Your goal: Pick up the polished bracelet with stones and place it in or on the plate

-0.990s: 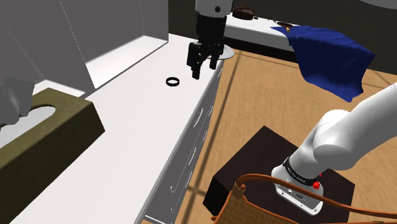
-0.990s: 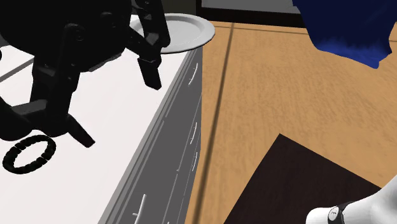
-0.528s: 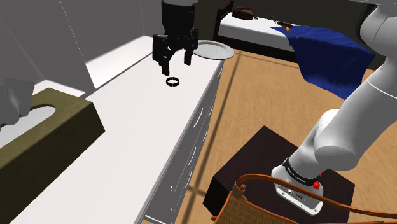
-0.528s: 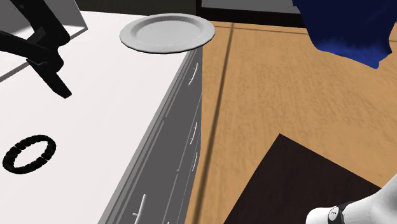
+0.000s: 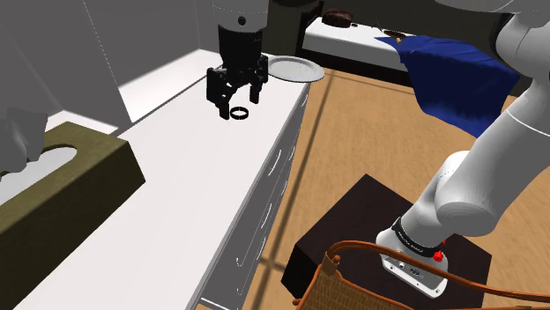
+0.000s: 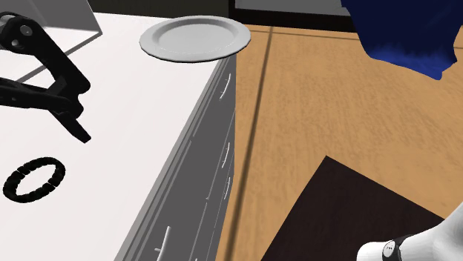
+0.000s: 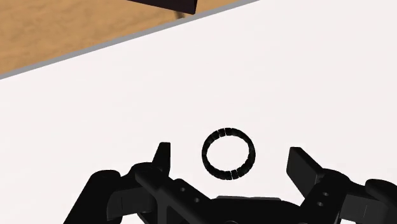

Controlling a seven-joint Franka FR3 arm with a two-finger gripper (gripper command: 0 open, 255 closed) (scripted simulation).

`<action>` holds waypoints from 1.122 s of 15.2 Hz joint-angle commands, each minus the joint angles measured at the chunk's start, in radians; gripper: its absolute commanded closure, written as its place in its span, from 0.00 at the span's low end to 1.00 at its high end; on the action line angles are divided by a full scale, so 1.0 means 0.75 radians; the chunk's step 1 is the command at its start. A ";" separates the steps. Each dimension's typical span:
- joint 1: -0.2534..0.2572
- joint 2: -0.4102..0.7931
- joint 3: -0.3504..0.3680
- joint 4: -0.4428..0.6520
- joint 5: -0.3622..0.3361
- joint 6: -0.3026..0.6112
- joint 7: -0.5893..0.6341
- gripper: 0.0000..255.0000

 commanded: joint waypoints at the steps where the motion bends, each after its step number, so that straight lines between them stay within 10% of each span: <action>1: 0.000 0.001 0.000 -0.015 -0.001 0.017 0.001 0.00; 7: 0.000 0.002 0.001 -0.014 -0.001 0.017 0.001 0.00; 8: 0.000 0.002 0.001 -0.014 -0.001 0.017 0.001 1.00; 17: 0.000 0.002 0.001 -0.015 -0.001 0.017 0.001 1.00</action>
